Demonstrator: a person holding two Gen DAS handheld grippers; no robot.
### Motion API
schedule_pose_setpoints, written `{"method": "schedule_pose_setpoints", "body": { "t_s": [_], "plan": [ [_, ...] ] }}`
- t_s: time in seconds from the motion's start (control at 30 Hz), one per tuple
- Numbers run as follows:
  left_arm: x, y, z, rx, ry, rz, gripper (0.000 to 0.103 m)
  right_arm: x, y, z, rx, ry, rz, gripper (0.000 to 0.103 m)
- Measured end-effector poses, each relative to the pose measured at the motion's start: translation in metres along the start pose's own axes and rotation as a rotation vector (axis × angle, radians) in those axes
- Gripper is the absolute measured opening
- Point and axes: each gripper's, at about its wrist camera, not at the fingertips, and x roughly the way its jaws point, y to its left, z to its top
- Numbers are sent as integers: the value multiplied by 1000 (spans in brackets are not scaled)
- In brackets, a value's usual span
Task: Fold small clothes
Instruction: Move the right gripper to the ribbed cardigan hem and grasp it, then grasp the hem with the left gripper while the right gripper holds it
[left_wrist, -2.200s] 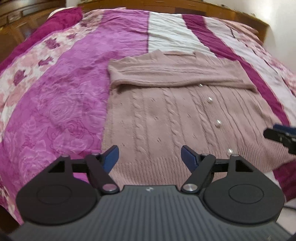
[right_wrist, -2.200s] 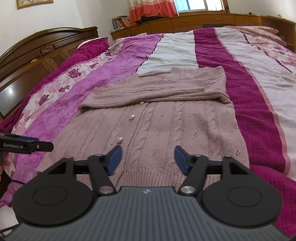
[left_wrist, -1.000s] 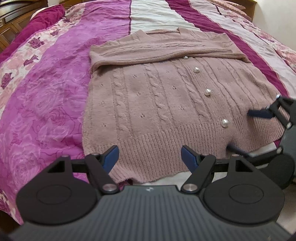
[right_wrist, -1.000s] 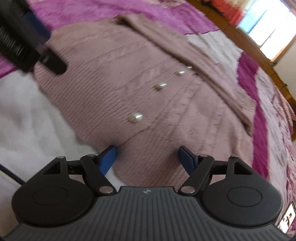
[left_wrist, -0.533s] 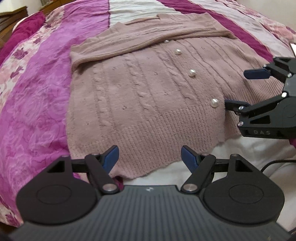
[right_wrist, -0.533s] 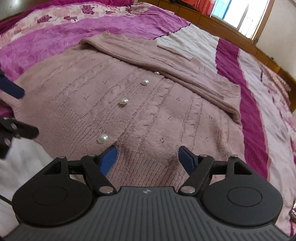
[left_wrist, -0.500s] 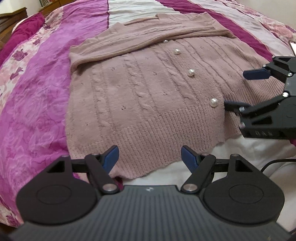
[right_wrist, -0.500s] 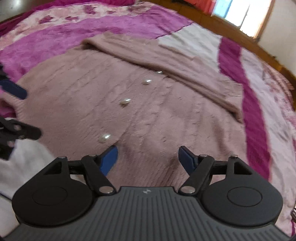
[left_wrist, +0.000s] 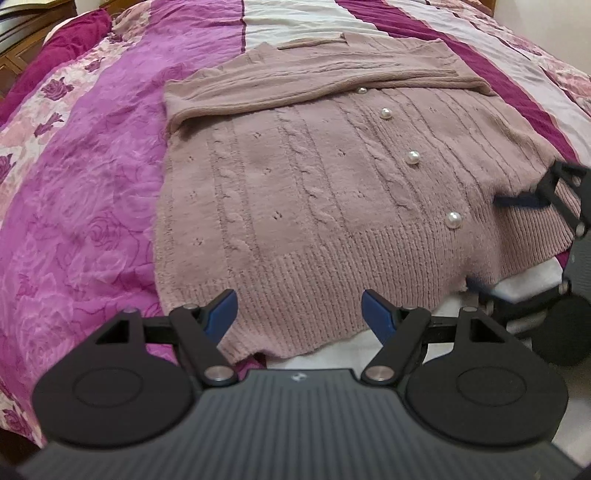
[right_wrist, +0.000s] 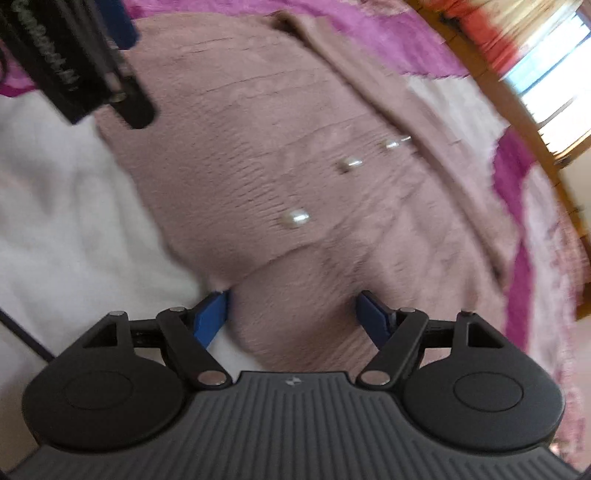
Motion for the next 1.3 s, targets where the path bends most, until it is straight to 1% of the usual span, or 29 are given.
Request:
{"method": "schedule_pose_setpoints", "body": {
  "t_s": [0.07, 0.1, 0.23, 0.3, 0.5, 0.67, 0.8, 0.93, 1.0, 1.17, 1.23, 1.3],
  "plan": [
    [0, -2, -1, 11, -2, -3, 75, 0, -6, -1, 15, -24, -90, 79],
    [1, -2, -2, 17, -5, -7, 75, 0, -10, -2, 35, -33, -113, 79],
    [3, -8, -2, 38, -3, -32, 75, -1, -30, -3, 135, -82, -184, 79],
    [5, -12, -2, 59, 1, -42, 75, -6, -37, -4, 178, -104, -196, 79],
    [10, -28, -1, 145, 7, -61, 75, -6, -52, -6, 269, -143, -185, 78],
    [17, -40, 2, 194, 15, -49, 75, -9, -55, -5, 327, -173, -182, 78],
    [23, -46, 7, 228, -7, -27, 75, -11, -65, -7, 399, -193, -161, 77],
    [27, -45, 14, 222, -38, 34, 75, -11, -69, -8, 433, -189, -134, 76],
    [27, -42, 16, 209, -55, 45, 75, -10, -68, -8, 430, -181, -125, 74],
    [30, -33, 17, 159, -67, 22, 75, -11, -68, -7, 451, -174, -98, 69],
    [32, -32, 17, 149, -69, 11, 75, -11, -71, -7, 481, -177, -74, 63],
    [33, -31, 17, 144, -74, -5, 75, -10, -74, -7, 507, -180, -51, 54]
  ]
}}
